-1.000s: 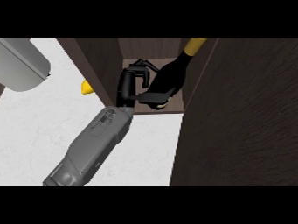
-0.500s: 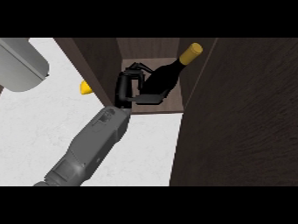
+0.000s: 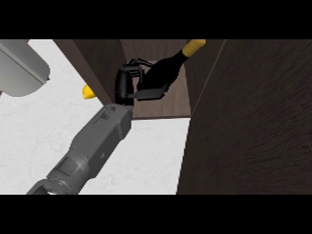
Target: Pick up the wine, place it into the cabinet and close the cabinet
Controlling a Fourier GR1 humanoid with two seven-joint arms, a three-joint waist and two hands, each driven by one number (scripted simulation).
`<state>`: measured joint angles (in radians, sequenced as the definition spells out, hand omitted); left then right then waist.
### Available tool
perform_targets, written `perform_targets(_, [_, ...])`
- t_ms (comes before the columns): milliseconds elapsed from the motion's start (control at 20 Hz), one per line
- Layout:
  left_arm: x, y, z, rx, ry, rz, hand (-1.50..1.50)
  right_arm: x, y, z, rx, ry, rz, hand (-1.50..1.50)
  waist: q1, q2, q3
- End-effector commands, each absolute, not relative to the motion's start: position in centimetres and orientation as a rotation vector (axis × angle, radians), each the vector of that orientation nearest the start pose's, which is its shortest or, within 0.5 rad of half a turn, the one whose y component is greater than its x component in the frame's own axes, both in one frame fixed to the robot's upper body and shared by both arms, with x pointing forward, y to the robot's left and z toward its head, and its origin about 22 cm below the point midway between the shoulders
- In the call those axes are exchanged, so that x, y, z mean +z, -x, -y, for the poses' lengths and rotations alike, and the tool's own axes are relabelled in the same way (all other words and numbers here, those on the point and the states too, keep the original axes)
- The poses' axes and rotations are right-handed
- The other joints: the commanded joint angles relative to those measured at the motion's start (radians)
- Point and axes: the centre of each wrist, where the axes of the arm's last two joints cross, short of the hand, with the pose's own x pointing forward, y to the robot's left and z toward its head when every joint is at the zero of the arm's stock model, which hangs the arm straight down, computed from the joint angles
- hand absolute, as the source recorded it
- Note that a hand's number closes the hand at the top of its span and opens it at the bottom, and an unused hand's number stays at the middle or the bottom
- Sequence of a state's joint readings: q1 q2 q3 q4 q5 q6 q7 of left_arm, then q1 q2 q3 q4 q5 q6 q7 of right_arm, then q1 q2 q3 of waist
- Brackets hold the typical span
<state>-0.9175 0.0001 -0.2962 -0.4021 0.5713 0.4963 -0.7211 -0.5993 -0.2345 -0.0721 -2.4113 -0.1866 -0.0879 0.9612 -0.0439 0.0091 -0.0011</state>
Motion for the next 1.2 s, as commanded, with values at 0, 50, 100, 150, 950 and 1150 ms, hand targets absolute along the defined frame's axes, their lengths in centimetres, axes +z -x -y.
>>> perform_targets(0, [0.5,-41.1,-10.1,0.089,-0.153,1.859,1.5,28.0,-16.3,21.2,0.263,-0.232,2.0,-1.5,-0.012,0.008,0.001])
perform_targets(50, [-0.1,-40.8,-10.4,0.076,-0.135,1.847,1.5,28.7,-16.8,21.3,0.278,-0.218,1.983,-1.5,-0.008,0.005,0.0])
perform_targets(100, [0.9,-41.4,-10.1,0.089,-0.136,1.844,1.5,28.6,-16.3,21.5,0.29,-0.216,1.999,-1.5,-0.008,0.006,0.0])
perform_targets(150, [1.2,-41.7,-10.8,0.077,-0.125,1.855,1.5,28.2,-15.6,21.6,0.282,-0.207,1.995,-1.5,0.001,0.001,0.001])
perform_targets(950, [0.8,-42.2,-11.7,-0.014,-0.393,1.801,1.5,28.5,-16.6,20.0,0.336,-0.269,1.993,-1.5,-0.042,0.022,0.0])
perform_targets(1150, [2.5,-43.3,-12.9,0.001,-0.444,1.769,1.5,27.9,-16.2,20.0,0.292,-0.271,2.007,-1.5,-0.053,0.024,0.0])
